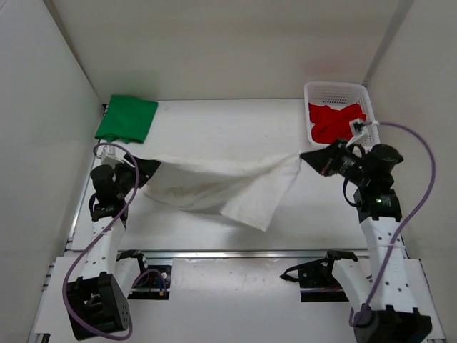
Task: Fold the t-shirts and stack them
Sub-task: Flatten out the tshirt
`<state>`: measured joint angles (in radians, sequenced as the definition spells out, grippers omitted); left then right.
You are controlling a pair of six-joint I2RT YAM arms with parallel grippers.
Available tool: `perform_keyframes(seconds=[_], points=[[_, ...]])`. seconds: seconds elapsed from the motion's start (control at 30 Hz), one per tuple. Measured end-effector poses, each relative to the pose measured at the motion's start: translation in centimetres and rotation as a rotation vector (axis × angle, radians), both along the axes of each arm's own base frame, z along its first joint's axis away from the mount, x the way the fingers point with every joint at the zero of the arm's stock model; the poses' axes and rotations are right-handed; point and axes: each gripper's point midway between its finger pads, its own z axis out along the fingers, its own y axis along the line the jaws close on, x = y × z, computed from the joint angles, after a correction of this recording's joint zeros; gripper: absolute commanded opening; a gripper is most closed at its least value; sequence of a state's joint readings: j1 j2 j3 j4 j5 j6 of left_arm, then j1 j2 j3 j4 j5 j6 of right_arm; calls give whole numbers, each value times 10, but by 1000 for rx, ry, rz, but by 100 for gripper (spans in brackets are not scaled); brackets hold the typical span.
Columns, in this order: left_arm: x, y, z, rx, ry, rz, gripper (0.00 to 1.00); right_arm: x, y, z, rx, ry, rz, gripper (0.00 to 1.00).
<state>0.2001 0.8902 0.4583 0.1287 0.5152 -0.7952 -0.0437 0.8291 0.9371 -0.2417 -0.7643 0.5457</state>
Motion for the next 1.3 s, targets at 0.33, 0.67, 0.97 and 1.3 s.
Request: perform_keyframes(seconds=[0.33, 0.67, 0.97, 1.3], points=[[-17, -42, -53, 167, 161, -95, 60, -16, -1, -186, 35, 519, 14, 0], [-17, -13, -104, 342, 316, 21, 73, -3, -11, -184, -12, 464, -55, 0], [-14, -1, -145, 373, 437, 66, 49, -4, -3, -184, -14, 441, -21, 0], [1, -3, -139, 324, 410, 108, 0, -4, 1, -185, -4, 444, 5, 0]])
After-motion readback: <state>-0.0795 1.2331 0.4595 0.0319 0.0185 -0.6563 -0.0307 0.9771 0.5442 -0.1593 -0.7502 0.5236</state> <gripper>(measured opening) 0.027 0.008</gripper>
